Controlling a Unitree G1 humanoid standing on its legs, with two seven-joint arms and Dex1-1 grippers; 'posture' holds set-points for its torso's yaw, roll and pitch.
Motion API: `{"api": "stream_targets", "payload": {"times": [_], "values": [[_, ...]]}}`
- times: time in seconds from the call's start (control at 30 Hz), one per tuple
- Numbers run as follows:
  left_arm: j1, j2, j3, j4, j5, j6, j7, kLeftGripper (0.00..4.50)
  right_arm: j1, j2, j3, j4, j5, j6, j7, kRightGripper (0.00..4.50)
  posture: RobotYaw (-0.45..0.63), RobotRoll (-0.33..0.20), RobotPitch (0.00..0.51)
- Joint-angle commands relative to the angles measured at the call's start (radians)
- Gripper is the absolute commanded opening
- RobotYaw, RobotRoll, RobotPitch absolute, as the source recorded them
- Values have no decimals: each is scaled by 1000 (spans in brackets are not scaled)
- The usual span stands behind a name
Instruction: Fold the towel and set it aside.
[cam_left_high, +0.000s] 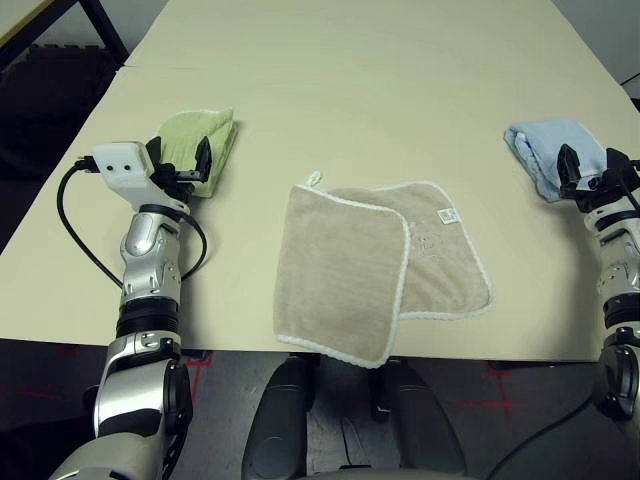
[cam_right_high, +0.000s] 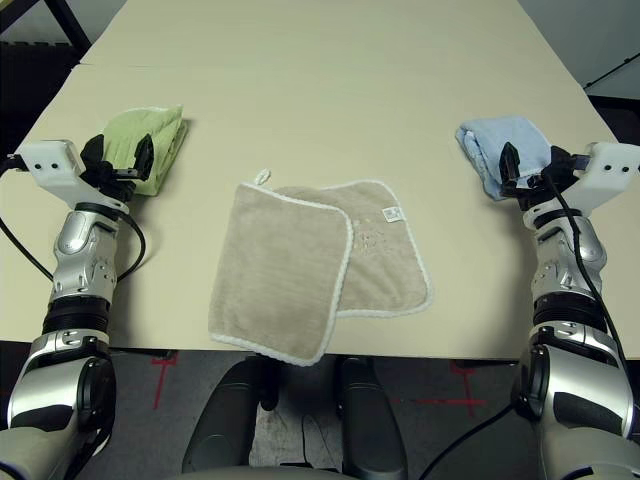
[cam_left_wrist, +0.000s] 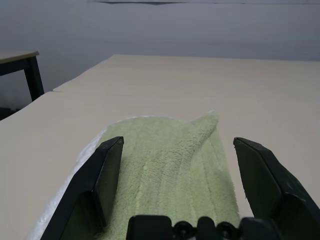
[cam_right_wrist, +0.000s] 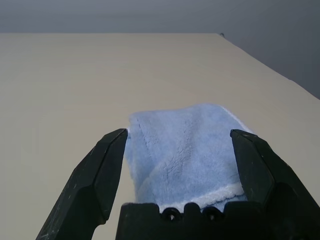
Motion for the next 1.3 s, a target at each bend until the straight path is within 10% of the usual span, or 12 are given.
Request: {"api": "stream_targets", "payload": {"times": [0.03,0.63,1.3], "values": [[20,10,2,13,8,1,-3,4475,4,-7,-3,15,-3,-5,-2,4500,-17,0,257],[11,13,-24,-12,-13,5,-111,4475,-7,-6,-3,17,0,-1,-9,4500,-23,0,253],[4,194,-231,-99,-80,256,-846,4475,-40,-33,83,17,-27,51,197,4500,3,0,282]]}}
